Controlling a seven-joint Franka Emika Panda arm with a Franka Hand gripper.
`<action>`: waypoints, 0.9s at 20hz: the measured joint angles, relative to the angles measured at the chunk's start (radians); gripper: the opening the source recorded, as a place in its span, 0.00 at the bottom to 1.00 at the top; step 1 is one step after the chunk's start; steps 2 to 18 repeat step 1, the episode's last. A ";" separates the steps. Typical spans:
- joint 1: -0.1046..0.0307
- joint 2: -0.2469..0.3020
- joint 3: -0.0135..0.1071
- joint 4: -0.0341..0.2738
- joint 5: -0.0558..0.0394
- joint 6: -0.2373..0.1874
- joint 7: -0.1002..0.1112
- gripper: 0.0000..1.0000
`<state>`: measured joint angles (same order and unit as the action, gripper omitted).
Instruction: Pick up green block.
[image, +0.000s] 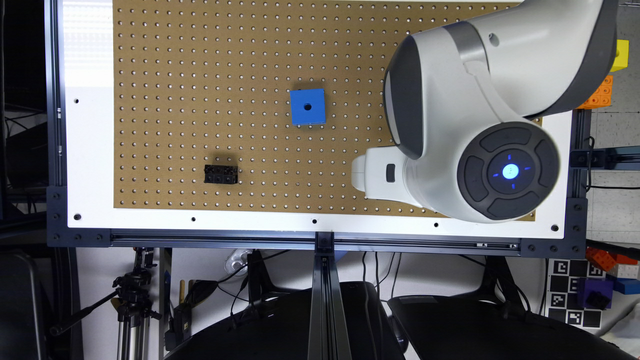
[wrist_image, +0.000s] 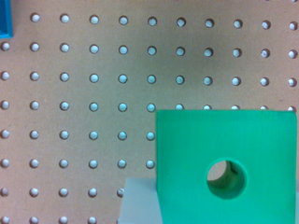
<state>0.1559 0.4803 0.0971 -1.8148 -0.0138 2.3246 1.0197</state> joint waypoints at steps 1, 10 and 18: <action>0.000 0.000 0.000 0.000 0.0000 0.000 0.000 0.00; 0.000 0.000 0.000 0.000 0.0000 0.000 0.000 0.00; 0.000 0.000 0.000 0.000 0.0000 0.000 0.000 0.00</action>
